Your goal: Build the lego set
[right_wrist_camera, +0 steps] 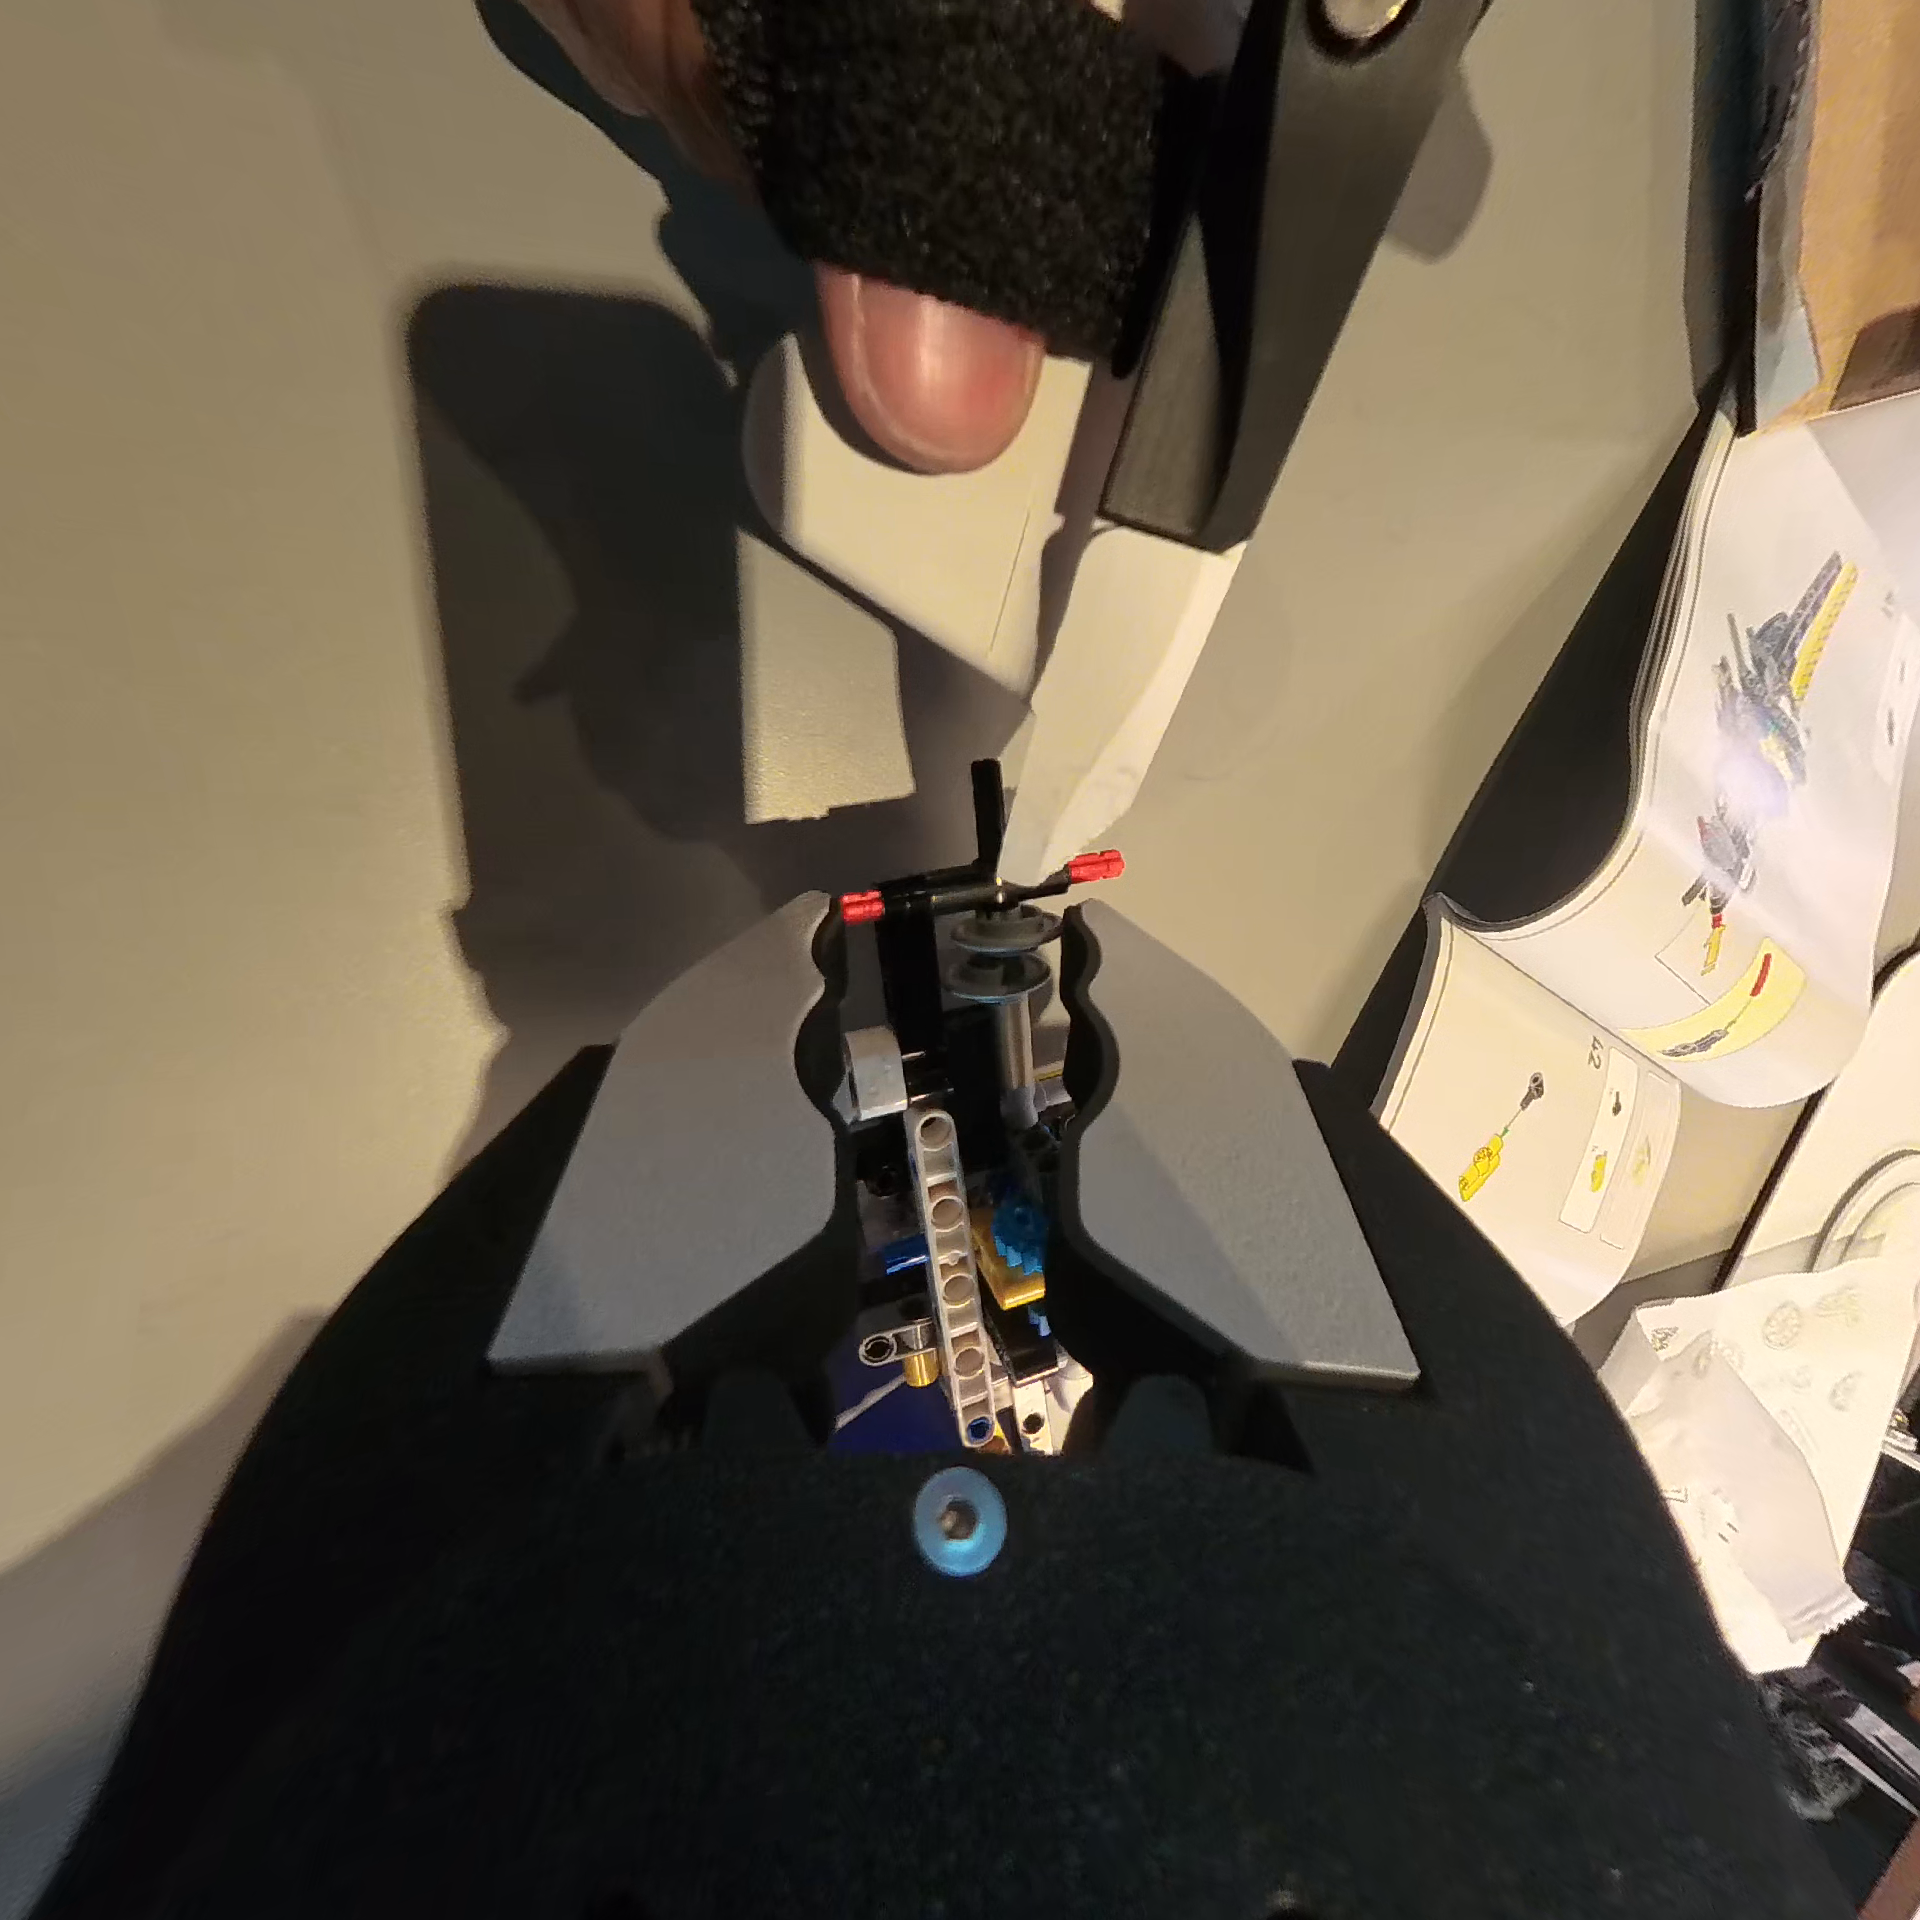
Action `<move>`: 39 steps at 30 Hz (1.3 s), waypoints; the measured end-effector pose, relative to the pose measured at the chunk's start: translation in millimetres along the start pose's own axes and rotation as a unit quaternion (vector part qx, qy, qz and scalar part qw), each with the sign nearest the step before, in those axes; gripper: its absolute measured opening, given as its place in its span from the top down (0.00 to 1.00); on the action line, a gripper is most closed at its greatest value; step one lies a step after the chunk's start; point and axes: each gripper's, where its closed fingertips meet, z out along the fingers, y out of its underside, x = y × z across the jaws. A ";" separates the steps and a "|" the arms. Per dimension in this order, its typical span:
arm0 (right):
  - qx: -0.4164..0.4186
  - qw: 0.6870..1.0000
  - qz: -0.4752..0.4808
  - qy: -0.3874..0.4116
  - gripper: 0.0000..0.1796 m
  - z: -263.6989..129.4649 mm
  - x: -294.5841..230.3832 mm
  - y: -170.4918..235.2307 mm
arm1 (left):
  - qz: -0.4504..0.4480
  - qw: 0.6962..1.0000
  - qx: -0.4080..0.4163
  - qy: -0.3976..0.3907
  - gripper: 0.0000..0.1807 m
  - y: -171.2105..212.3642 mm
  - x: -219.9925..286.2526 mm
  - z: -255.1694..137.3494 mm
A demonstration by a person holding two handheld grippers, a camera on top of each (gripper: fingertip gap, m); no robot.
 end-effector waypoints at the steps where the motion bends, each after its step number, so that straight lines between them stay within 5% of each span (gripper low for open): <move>1: 0.000 1.000 0.000 0.001 0.79 0.1 0.4 0.0 | 0.000 1.000 0.001 -0.001 0.97 -0.2 -0.2 0.0; 39: -0.013 1.000 -0.003 -0.007 0.78 0.3 -0.1 0.9 | -0.002 1.000 0.000 0.002 1.00 -1.0 0.5 -0.7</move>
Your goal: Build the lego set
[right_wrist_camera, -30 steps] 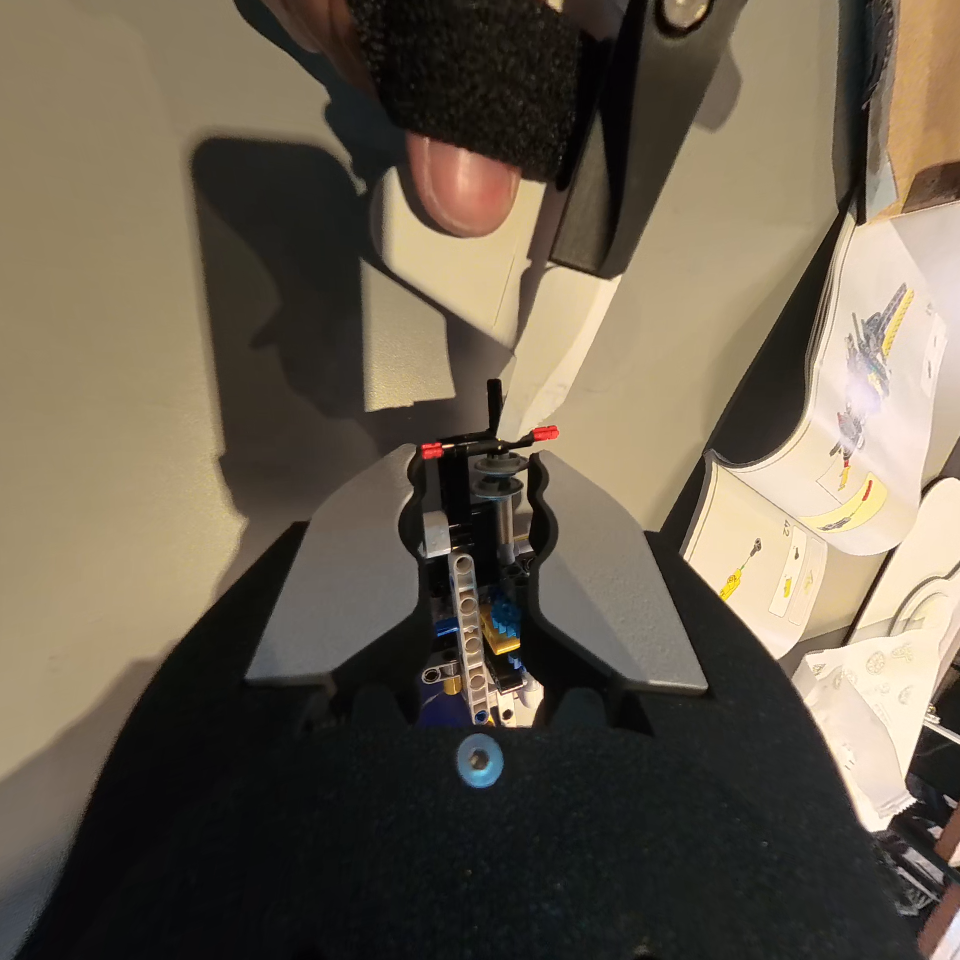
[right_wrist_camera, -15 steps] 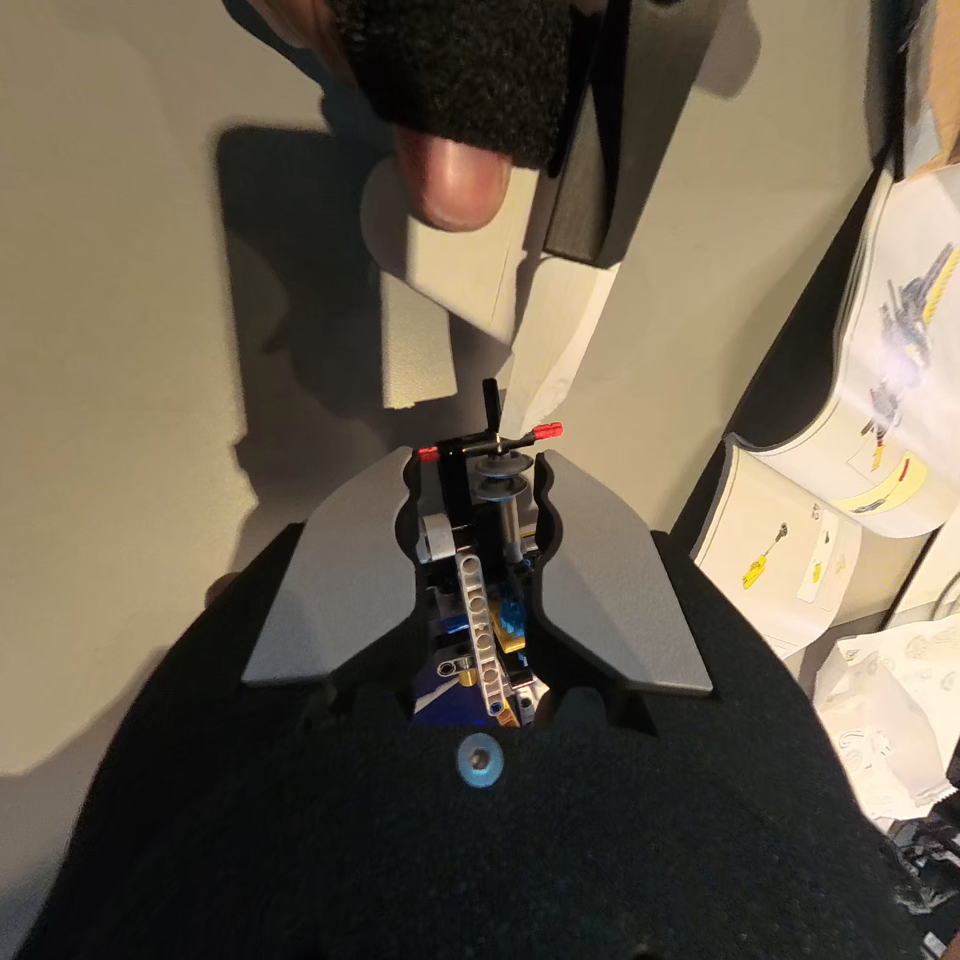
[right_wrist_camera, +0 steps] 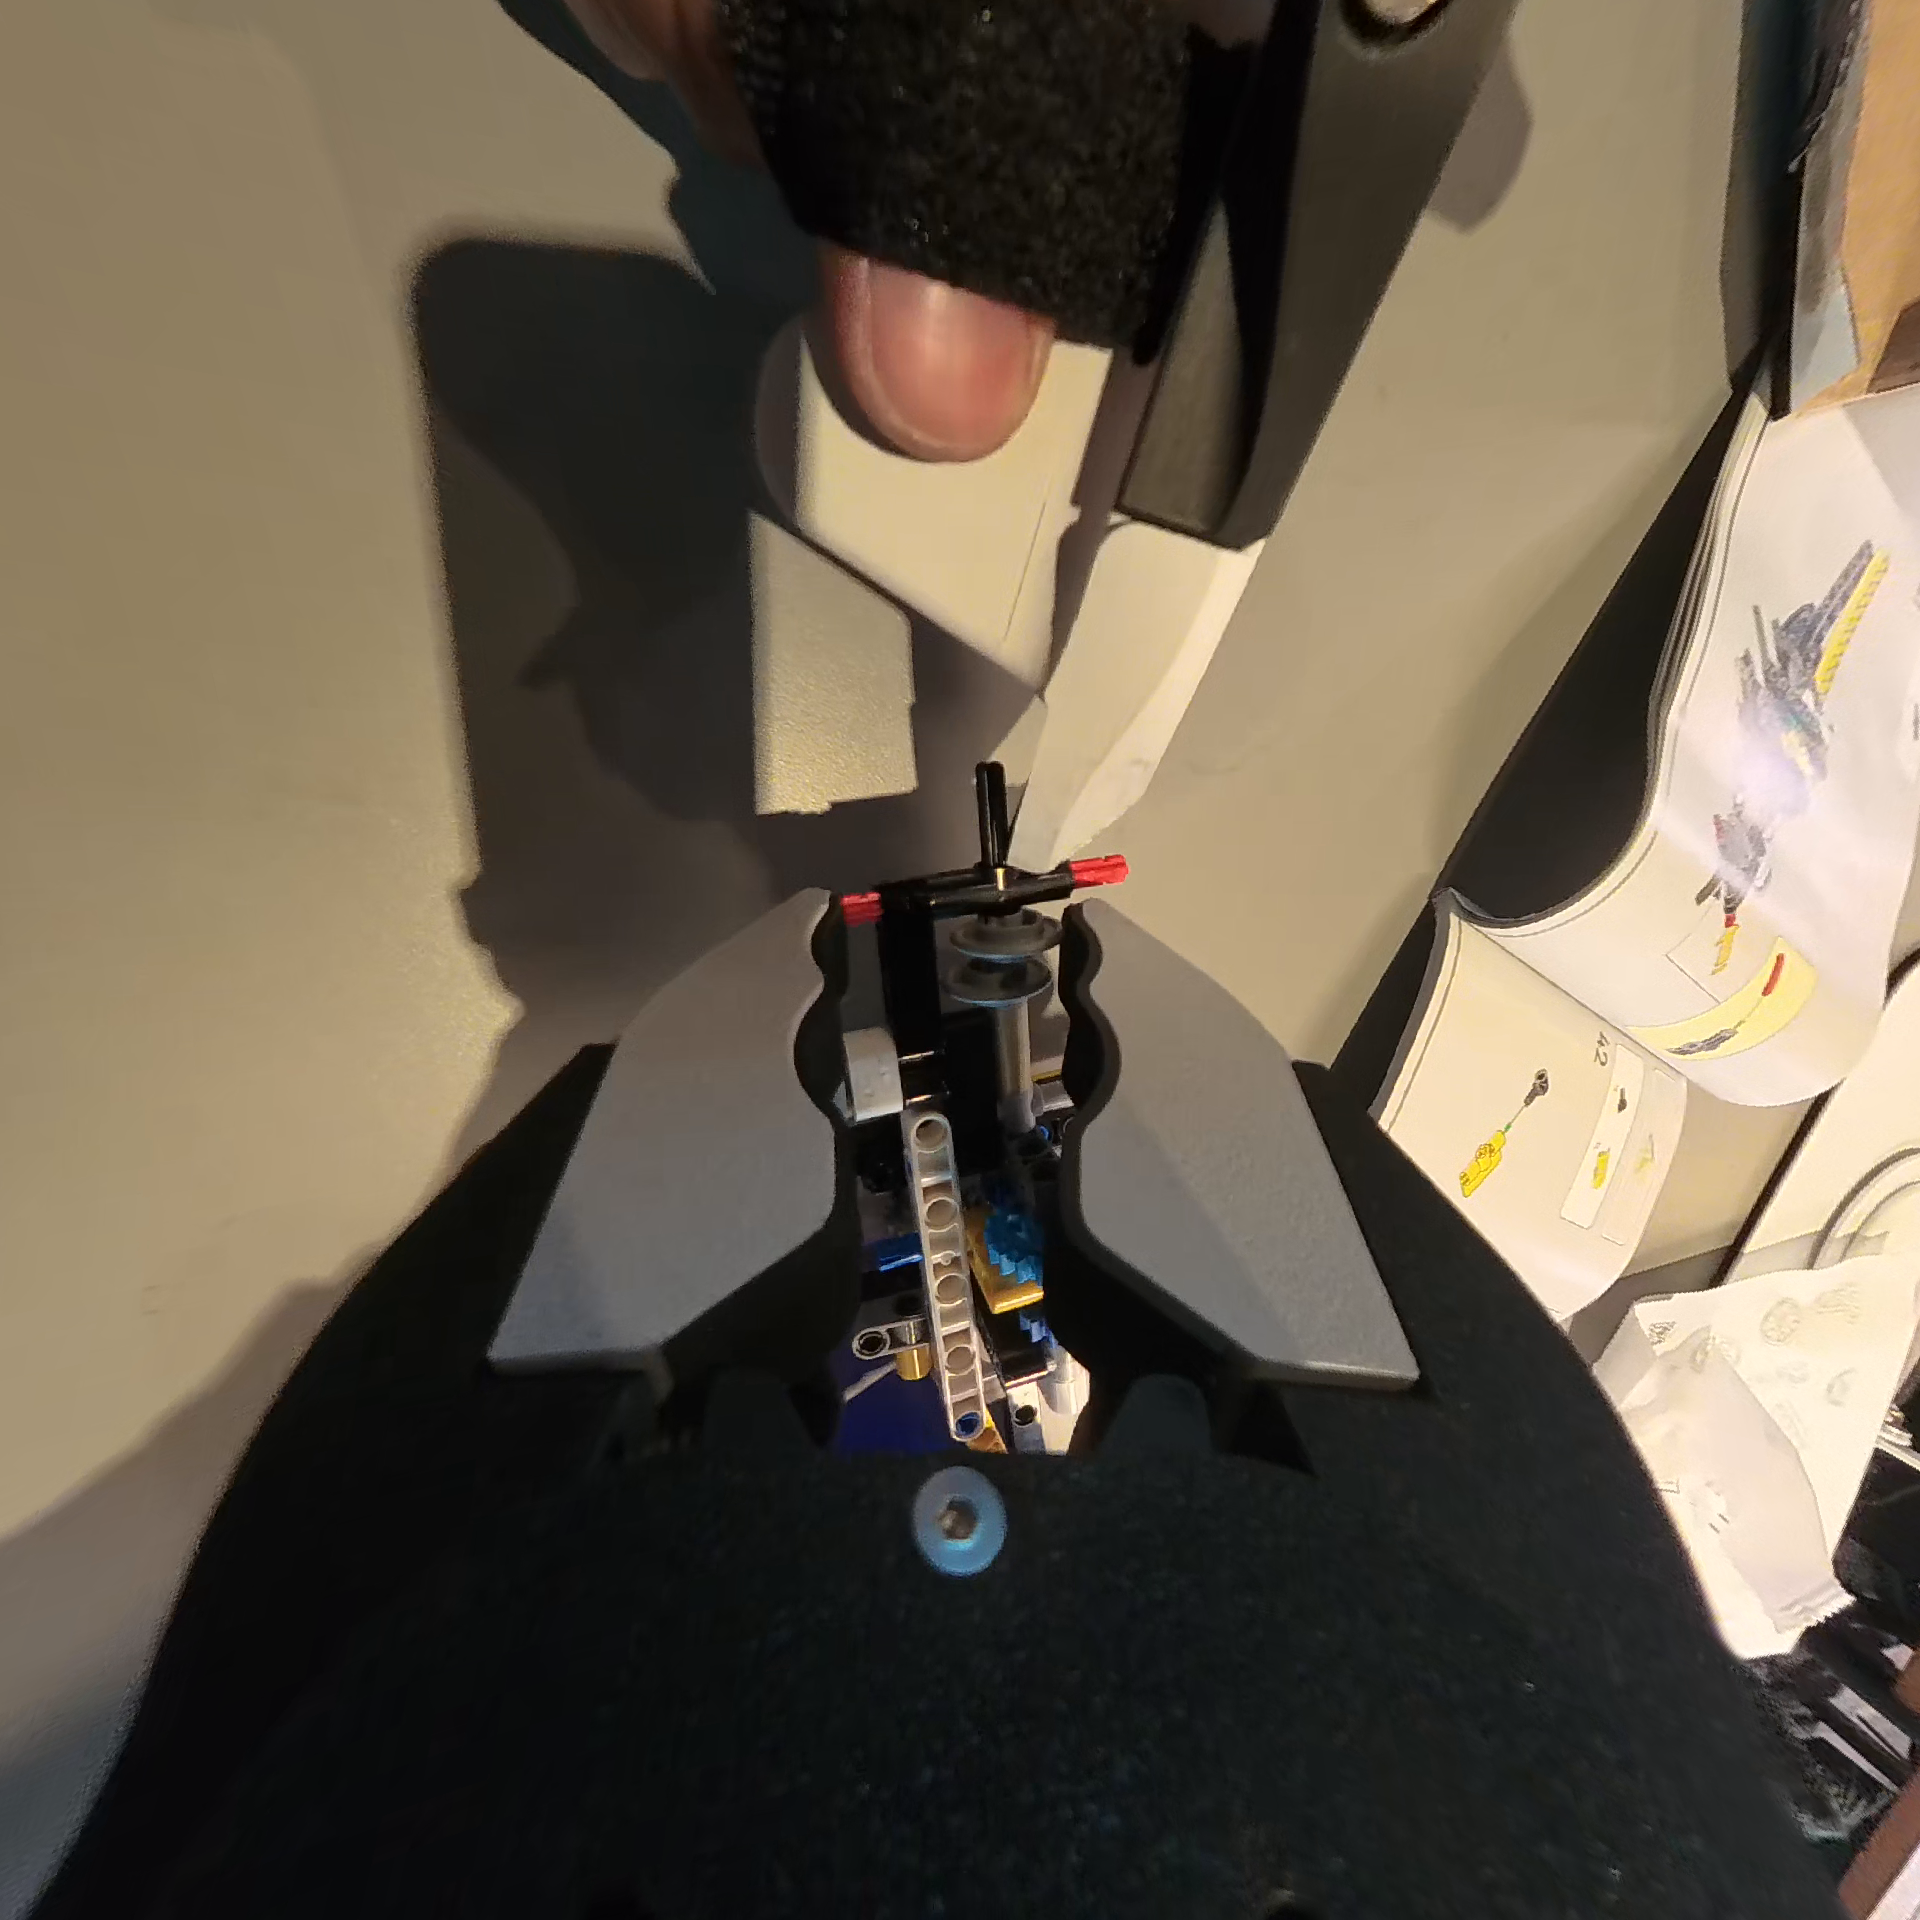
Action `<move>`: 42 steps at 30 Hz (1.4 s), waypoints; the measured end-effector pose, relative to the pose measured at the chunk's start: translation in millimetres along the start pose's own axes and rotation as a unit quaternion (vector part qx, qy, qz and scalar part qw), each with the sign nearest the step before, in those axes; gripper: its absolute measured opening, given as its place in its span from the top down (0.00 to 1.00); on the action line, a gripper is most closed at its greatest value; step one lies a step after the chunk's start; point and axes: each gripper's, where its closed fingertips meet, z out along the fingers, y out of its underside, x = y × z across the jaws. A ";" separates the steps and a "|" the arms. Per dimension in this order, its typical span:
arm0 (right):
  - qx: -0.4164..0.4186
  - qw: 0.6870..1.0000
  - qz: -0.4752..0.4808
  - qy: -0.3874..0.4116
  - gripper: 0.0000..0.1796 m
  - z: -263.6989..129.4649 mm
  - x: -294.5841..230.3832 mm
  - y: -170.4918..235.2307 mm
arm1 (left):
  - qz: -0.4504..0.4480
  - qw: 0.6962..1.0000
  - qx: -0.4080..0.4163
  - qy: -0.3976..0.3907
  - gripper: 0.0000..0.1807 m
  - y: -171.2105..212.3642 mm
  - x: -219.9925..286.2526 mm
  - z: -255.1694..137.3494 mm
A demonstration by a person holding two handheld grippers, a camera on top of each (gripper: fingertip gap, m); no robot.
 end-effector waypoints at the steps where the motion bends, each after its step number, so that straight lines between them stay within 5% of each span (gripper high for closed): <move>1: 0.001 1.000 0.000 0.000 0.78 -0.3 -0.1 0.0 | 0.001 1.000 0.000 -0.001 1.00 -0.1 0.0 0.1; 20: 0.002 1.000 -0.014 0.007 0.79 1.2 -0.5 -0.6 | -0.009 1.000 0.001 -0.005 1.00 -0.8 -2.2 0.4; 23: 0.007 0.999 -0.020 0.025 0.81 4.1 4.2 -4.8 | -0.023 0.994 -0.030 0.100 1.00 10.2 37.1 11.1; 34: -0.002 0.998 -0.019 0.060 0.81 -1.6 3.0 1.2 | 0.003 0.999 0.030 -0.040 0.94 -21.8 -6.6 -30.0; 42: 0.010 0.997 -0.023 0.078 0.81 -2.5 3.2 -0.6 | -0.072 0.997 -0.014 0.000 0.92 -2.0 -12.8 -6.0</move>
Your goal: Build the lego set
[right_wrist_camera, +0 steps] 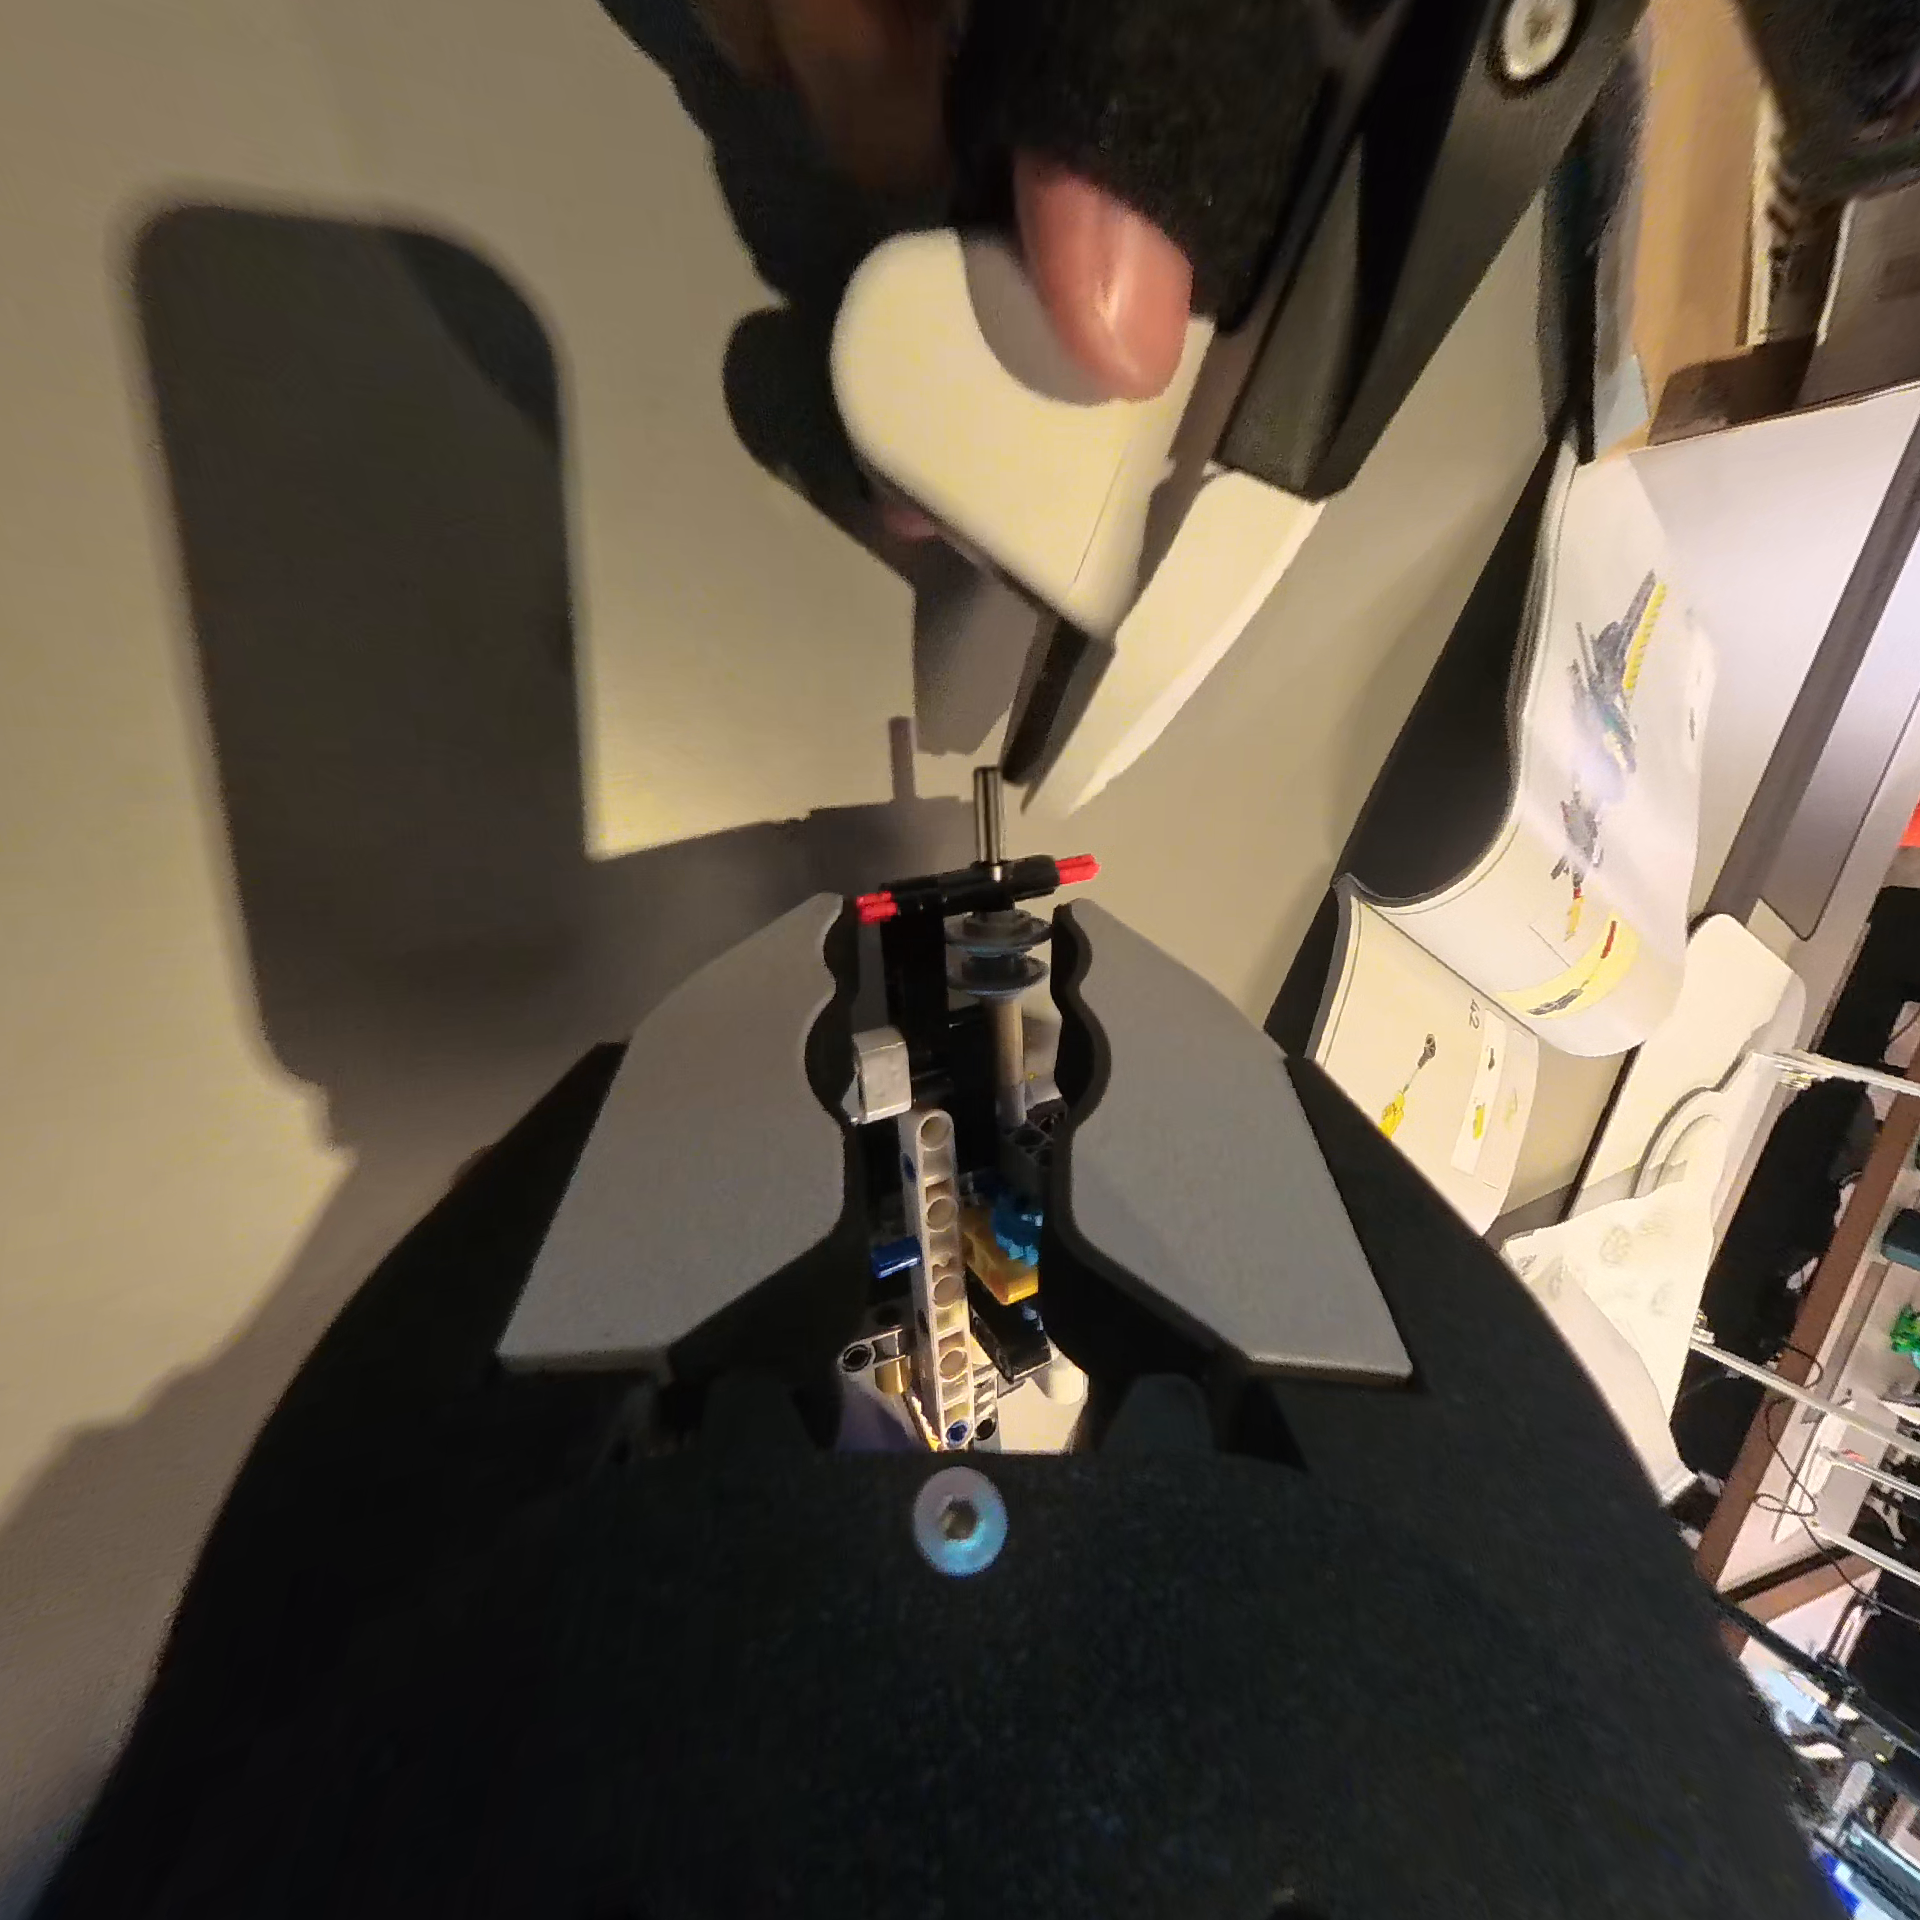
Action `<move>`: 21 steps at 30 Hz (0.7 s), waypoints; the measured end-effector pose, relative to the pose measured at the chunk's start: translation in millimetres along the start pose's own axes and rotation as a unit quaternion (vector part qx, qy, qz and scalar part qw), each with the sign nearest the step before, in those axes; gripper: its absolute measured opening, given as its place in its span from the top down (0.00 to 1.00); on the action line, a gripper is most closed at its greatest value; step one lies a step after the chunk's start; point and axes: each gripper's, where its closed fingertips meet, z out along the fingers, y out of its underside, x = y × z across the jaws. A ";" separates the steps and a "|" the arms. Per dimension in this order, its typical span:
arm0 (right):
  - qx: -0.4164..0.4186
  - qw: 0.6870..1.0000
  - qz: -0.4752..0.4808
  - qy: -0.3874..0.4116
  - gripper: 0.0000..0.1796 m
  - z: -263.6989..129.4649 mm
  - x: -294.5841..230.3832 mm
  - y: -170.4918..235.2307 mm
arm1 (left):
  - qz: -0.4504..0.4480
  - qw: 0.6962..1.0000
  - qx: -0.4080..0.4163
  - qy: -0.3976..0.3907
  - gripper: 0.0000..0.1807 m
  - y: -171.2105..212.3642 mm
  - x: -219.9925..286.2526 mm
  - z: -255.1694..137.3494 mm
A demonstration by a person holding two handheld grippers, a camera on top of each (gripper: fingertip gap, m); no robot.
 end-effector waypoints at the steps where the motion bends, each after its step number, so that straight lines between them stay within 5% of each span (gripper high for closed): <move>1: 0.004 1.000 0.000 0.004 0.81 -0.3 0.6 -0.8 | -0.005 1.000 0.000 0.007 0.92 -0.2 1.8 1.9; 21: 0.004 0.999 0.033 -0.015 0.74 1.7 0.5 -1.9 | -0.005 0.998 -0.014 0.058 0.97 7.8 16.0 8.3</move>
